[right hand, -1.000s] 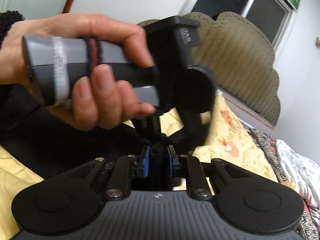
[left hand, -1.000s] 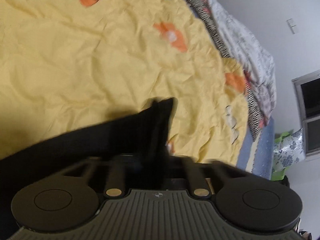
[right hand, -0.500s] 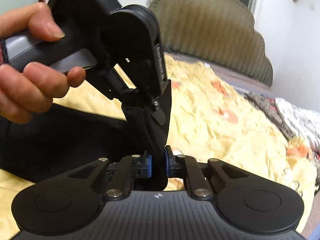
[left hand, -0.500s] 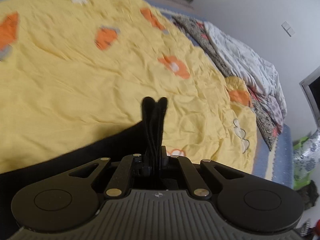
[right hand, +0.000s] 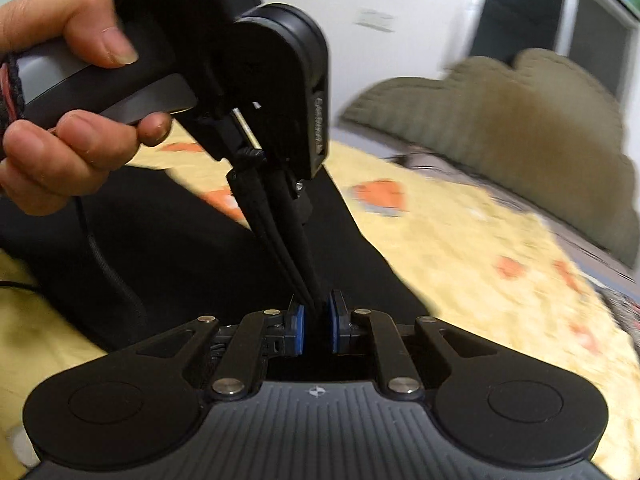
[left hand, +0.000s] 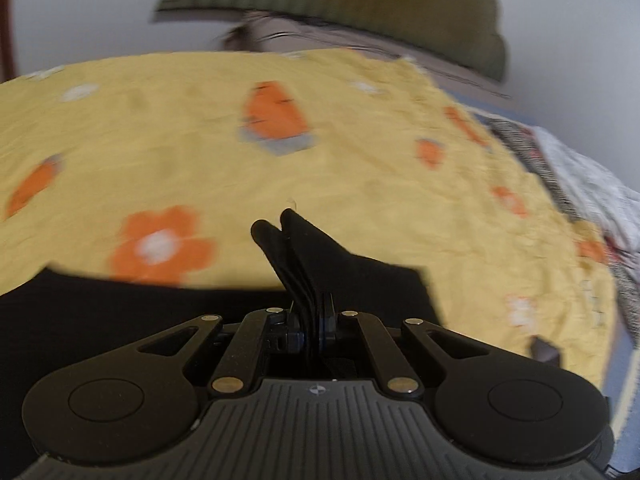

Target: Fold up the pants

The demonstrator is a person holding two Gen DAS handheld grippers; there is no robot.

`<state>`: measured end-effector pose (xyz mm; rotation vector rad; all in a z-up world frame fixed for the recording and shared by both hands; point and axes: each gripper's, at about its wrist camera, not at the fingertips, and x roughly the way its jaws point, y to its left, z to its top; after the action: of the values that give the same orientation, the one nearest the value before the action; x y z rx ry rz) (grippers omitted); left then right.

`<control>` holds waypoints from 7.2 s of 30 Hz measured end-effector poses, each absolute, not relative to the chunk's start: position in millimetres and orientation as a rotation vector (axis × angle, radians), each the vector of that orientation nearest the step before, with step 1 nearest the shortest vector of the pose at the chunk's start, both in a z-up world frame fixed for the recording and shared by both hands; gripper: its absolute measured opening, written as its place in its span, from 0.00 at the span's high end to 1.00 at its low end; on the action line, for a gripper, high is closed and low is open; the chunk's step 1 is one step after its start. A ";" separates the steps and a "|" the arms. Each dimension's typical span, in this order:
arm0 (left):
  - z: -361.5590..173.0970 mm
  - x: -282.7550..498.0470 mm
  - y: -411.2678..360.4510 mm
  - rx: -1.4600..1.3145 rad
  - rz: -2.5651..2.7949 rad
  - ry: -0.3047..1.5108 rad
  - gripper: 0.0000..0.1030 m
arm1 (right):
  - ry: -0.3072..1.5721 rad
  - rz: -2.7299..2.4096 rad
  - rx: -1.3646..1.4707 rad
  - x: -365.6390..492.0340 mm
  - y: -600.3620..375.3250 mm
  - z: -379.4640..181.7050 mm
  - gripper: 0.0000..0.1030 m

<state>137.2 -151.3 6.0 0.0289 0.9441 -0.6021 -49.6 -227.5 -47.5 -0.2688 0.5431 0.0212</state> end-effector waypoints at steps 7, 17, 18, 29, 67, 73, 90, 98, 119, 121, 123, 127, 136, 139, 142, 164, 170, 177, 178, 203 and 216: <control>-28.9 152.0 -105.6 0.031 -0.491 1.037 0.95 | 0.603 0.125 -0.376 -32.6 -179.3 -71.9 0.89; -47.2 150.5 -94.3 0.010 -0.467 1.077 0.74 | 0.667 0.151 -0.376 -20.0 -170.7 -73.1 0.88; -46.4 151.3 -90.4 -0.013 -0.462 1.081 0.72 | 0.677 0.146 -0.352 -20.3 -173.3 -69.0 0.86; 8.1 129.7 -47.6 -0.044 -0.347 0.922 0.18 | 0.510 -0.164 -0.016 -35.3 -263.4 8.3 0.00; -50.2 132.4 -117.7 0.095 -0.361 0.954 0.08 | 0.665 -0.249 0.212 29.2 -327.6 -64.1 0.28; -45.0 130.6 -99.0 0.017 -0.370 0.999 0.07 | 0.729 -0.073 0.128 9.9 -297.2 -66.5 0.27; -27.3 128.3 -46.0 -0.088 -0.363 1.031 0.07 | 0.683 0.093 0.051 -22.6 -234.7 -46.6 0.25; -29.7 155.5 -30.3 -0.235 -0.404 1.113 0.07 | 0.572 0.250 -0.380 -28.1 -141.8 -62.9 0.32; -55.9 170.9 -52.4 -0.329 -0.526 1.217 0.02 | 0.577 0.319 -0.558 -31.6 -108.5 -73.1 0.53; -57.7 172.6 -55.2 -0.338 -0.561 1.208 0.02 | 0.555 0.309 -0.580 -28.4 -105.4 -76.5 0.53; -61.9 174.9 -54.9 -0.384 -0.615 1.204 0.02 | 0.524 0.298 -0.621 -27.2 -99.7 -81.3 0.70; -66.0 174.6 -48.8 -0.451 -0.628 1.194 0.31 | 0.525 0.306 -0.630 -29.9 -95.8 -85.6 0.91; -61.5 169.3 -46.4 -0.403 -0.591 1.126 0.96 | 0.504 0.336 -0.462 -22.6 -113.8 -64.0 0.91; -42.4 161.3 -51.1 -0.287 -0.564 1.046 0.96 | 0.476 0.348 -0.436 -21.7 -113.4 -56.5 0.91; -43.0 160.4 -55.6 -0.212 -0.548 1.046 0.93 | 0.506 0.360 -0.429 -16.6 -112.3 -62.8 0.91; -40.0 126.2 -113.5 0.174 -0.506 0.921 0.28 | 0.674 -0.051 -0.040 -19.7 -273.7 -55.4 0.89; -50.6 128.1 -125.9 0.231 -0.477 0.953 0.19 | 0.722 -0.080 -0.007 42.6 -293.5 -69.4 0.90; -44.5 114.2 -116.0 0.224 -0.515 0.931 0.09 | 0.712 -0.011 -0.057 9.5 -268.3 -56.6 0.89; -51.2 116.9 -118.8 0.249 -0.510 0.956 0.12 | 0.738 0.007 -0.070 9.1 -265.3 -60.5 0.89; 99.4 17.1 168.2 0.300 0.244 0.694 0.11 | 0.705 0.304 -0.166 15.6 -139.5 -47.1 0.88; 83.5 40.8 155.6 0.264 0.063 0.732 0.00 | 0.558 0.466 -0.325 -17.2 -61.5 -25.0 0.87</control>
<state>40.8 155.6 83.5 0.2643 0.7324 0.0628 -17.2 -61.5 -25.0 -0.3253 0.5577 0.4656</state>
